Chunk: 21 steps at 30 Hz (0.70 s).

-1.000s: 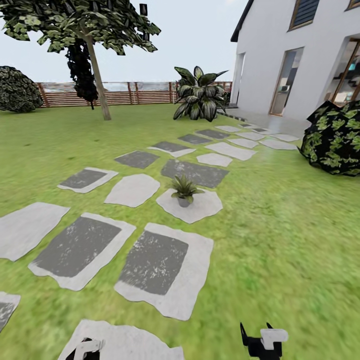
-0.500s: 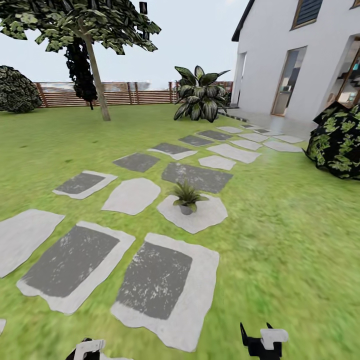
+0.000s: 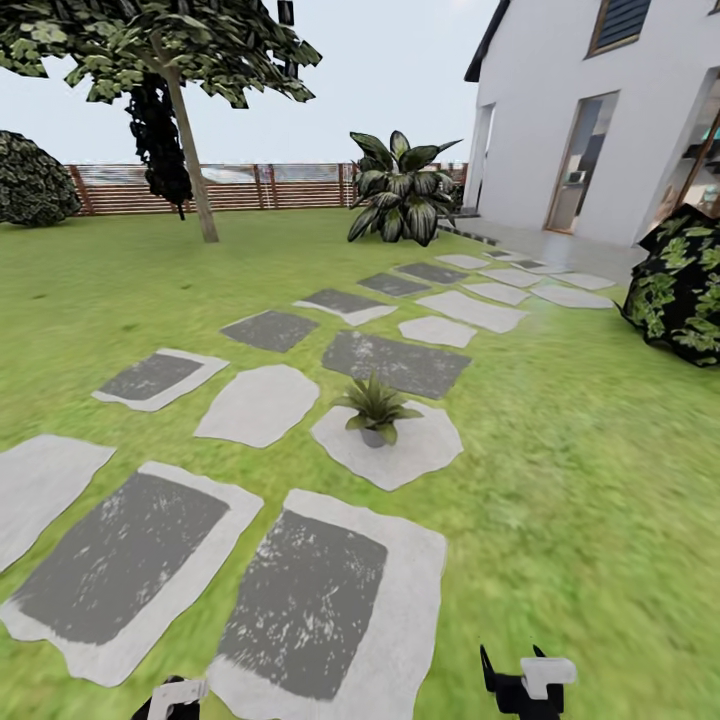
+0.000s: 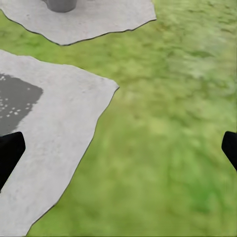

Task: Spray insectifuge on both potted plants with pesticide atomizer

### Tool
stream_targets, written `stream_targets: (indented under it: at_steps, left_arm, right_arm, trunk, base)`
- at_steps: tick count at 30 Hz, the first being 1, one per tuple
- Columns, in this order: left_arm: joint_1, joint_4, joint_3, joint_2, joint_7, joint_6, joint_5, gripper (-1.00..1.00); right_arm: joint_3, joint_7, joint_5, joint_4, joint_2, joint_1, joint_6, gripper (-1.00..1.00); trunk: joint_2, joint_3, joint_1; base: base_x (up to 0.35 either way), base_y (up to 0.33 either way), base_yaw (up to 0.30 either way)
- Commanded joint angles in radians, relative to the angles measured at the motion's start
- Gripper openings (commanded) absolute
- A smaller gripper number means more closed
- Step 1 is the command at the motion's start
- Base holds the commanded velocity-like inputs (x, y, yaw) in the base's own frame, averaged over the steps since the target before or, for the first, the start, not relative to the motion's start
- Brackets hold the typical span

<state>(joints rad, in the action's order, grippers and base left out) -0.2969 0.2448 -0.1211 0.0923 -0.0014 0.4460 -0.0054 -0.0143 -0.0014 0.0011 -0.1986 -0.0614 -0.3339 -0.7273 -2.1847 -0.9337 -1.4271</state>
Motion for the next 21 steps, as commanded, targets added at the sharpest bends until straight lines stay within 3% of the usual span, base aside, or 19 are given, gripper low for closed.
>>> stream_targets:
  at_steps: [1,14,21]
  left_arm:
    - [-0.001,-0.001,-0.003,0.0,0.0,0.003,-0.001,-1.0]
    - [-0.001,-0.001,-0.002,0.0,0.0,0.003,-0.001,-1.0]
    - [-0.001,-0.001,-0.003,0.0,0.0,0.003,-0.001,-1.0]
  right_arm:
    - [-0.001,0.0,0.0,0.001,0.0,-0.001,-0.003,1.0]
    - [-0.001,0.0,0.0,0.001,0.0,-0.001,-0.003,1.0]
    - [-0.001,0.003,0.0,-0.001,0.0,-0.001,-0.003,1.0]
  trunk:
    - [0.0,-0.001,0.0]
    - [0.0,-0.001,0.0]
    - [0.0,-0.001,0.0]
  base:
    - [0.339,0.0,0.0]
    - [0.339,0.001,0.0]
    - [0.333,0.11,-0.002]
